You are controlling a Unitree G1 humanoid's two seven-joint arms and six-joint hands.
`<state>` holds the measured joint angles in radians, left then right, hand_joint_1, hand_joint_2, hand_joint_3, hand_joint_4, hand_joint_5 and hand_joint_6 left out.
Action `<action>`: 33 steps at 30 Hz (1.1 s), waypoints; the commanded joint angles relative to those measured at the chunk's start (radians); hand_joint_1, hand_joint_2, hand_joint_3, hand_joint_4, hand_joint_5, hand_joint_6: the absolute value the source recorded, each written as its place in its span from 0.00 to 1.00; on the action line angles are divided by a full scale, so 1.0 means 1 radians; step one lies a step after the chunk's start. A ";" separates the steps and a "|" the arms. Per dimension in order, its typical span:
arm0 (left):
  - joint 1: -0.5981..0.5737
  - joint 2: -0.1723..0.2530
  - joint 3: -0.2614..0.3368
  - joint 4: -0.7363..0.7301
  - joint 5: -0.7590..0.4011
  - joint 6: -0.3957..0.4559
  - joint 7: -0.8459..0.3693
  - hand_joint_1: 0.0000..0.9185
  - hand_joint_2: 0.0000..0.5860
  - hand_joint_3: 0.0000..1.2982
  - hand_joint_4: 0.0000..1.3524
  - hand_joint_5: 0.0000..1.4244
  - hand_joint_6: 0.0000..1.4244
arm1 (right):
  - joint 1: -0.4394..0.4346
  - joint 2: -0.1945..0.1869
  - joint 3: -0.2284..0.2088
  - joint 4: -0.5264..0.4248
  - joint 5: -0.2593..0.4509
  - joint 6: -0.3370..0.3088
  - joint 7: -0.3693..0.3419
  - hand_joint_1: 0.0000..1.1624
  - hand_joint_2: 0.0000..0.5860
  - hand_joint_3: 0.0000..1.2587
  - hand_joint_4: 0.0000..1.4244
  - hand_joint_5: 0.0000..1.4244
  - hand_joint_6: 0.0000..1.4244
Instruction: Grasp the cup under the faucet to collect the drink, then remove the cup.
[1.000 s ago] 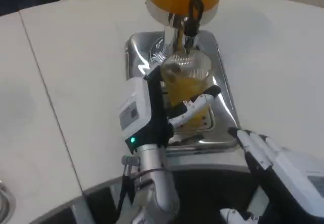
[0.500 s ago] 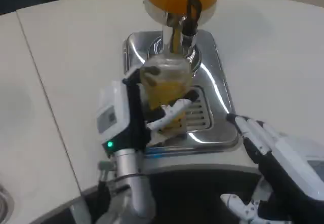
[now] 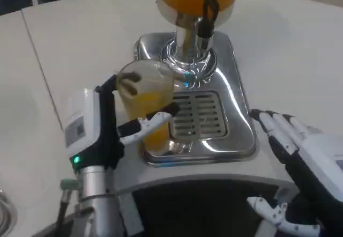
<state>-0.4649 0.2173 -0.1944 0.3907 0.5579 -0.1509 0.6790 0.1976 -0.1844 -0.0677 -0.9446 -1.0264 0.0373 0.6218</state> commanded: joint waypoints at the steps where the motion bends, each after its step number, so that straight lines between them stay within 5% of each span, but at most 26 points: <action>1: 0.080 0.030 0.046 -0.153 -0.014 -0.033 -0.051 0.62 0.03 0.86 0.82 1.00 1.00 | 0.005 -0.038 -0.038 0.036 0.028 0.005 -0.034 0.38 0.78 0.00 0.00 0.00 0.03; 10: 0.231 0.063 0.098 -0.339 0.000 -0.045 -0.126 0.62 0.03 0.86 0.82 1.00 1.00 | -0.055 -0.097 -0.017 0.110 0.024 -0.024 -0.098 0.37 0.81 0.00 0.00 0.00 0.02; 18: 0.425 0.082 0.140 -0.592 -0.024 -0.114 -0.226 0.63 0.03 0.86 0.82 1.00 1.00 | -0.037 -0.177 -0.042 0.131 0.055 -0.106 -0.203 0.31 0.87 0.00 0.00 0.00 0.00; 33: 0.685 0.057 0.114 -0.839 -0.002 -0.229 -0.373 0.63 0.02 0.87 0.82 1.00 1.00 | 0.025 -0.178 -0.010 0.194 0.049 -0.180 -0.359 0.24 0.93 0.00 0.00 0.00 0.00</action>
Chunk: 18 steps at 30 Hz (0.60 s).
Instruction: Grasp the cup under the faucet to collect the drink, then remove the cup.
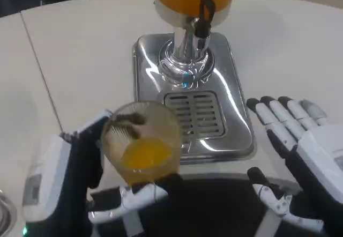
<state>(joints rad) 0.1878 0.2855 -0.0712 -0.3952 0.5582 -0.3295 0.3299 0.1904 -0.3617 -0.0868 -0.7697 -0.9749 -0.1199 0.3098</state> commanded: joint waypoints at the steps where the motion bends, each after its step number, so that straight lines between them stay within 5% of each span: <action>1: 0.047 -0.013 -0.013 -0.061 -0.003 -0.054 -0.032 0.63 0.02 0.87 0.82 1.00 1.00 | 0.038 -0.002 0.011 0.024 -0.002 -0.027 -0.054 0.23 0.92 0.00 0.00 0.00 0.00; 18: 0.112 -0.061 -0.016 -0.090 0.000 -0.065 -0.083 0.63 0.03 0.87 0.82 1.00 1.00 | 0.151 0.004 0.018 -0.002 -0.007 -0.065 -0.122 0.22 0.92 0.00 0.00 0.00 0.00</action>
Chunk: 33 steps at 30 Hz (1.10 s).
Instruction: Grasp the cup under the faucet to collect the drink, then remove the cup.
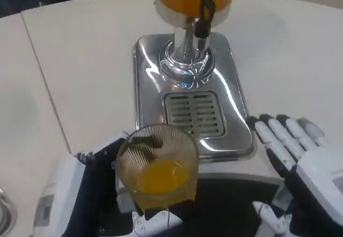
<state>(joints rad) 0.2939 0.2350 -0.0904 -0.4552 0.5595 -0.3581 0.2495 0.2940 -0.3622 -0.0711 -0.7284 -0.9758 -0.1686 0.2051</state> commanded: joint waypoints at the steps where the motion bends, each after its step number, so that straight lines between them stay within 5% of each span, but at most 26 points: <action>1: 0.006 -0.013 0.003 -0.030 -0.001 -0.036 -0.003 0.63 0.03 0.87 0.82 1.00 1.00 | 0.055 0.009 0.003 -0.052 -0.010 -0.017 -0.021 0.22 0.92 0.00 0.00 0.00 0.00; 17: -0.009 -0.029 0.007 -0.022 0.009 -0.029 -0.006 0.63 0.04 0.87 0.82 1.00 1.00 | 0.056 0.049 0.029 -0.074 -0.038 0.006 -0.001 0.21 0.92 0.00 0.00 0.00 0.00; 33: -0.011 -0.037 0.006 -0.021 0.008 -0.030 -0.011 0.63 0.04 0.87 0.82 1.00 1.00 | 0.027 0.042 0.015 -0.064 -0.020 0.024 0.023 0.21 0.94 0.00 0.00 0.00 0.00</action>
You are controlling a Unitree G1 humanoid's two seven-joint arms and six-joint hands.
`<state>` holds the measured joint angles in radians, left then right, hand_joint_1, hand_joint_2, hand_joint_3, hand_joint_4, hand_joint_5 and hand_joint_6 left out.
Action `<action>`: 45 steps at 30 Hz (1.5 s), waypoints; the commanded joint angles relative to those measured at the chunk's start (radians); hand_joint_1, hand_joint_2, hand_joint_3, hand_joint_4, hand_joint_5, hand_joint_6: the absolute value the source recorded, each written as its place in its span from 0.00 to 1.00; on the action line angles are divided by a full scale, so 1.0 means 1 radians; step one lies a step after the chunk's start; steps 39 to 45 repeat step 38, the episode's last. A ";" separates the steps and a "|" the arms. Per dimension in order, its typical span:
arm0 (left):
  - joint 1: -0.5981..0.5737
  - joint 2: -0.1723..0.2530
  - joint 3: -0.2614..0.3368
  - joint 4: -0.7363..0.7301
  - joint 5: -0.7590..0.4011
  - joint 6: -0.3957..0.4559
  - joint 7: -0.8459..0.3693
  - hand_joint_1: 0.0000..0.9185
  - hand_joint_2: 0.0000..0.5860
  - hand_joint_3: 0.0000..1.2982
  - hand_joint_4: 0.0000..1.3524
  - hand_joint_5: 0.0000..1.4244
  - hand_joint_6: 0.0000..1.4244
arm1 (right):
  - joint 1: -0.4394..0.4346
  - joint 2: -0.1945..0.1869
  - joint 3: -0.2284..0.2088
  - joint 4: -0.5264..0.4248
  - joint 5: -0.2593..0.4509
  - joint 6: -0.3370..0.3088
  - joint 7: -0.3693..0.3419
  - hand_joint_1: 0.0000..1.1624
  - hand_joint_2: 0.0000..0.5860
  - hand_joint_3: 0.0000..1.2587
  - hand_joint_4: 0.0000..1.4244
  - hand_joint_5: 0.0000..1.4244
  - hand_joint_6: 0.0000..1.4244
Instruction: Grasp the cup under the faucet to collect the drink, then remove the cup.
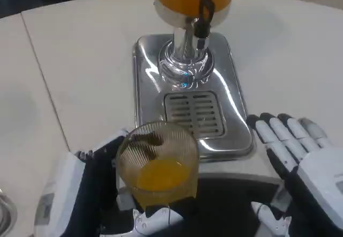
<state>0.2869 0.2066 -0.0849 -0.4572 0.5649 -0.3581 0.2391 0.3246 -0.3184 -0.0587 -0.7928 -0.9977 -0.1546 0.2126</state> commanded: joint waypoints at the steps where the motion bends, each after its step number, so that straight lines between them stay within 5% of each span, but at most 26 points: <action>1: -0.005 -0.009 0.000 -0.019 0.003 -0.030 0.000 0.63 0.04 0.87 0.82 1.00 1.00 | -0.007 0.000 0.007 -0.001 0.000 0.012 0.020 0.22 0.94 0.00 0.00 0.00 0.00; 14: -0.011 -0.013 0.003 -0.017 0.003 -0.024 -0.005 0.63 0.03 0.88 0.82 1.00 1.00 | 0.010 0.032 0.040 -0.016 -0.028 0.024 0.011 0.23 0.93 0.00 0.00 0.00 0.00; 45: -0.022 -0.026 0.008 0.007 0.005 -0.024 0.003 0.63 0.02 0.87 0.82 1.00 1.00 | 0.004 0.031 0.040 -0.016 -0.032 0.024 0.023 0.24 0.93 0.00 0.00 0.00 0.00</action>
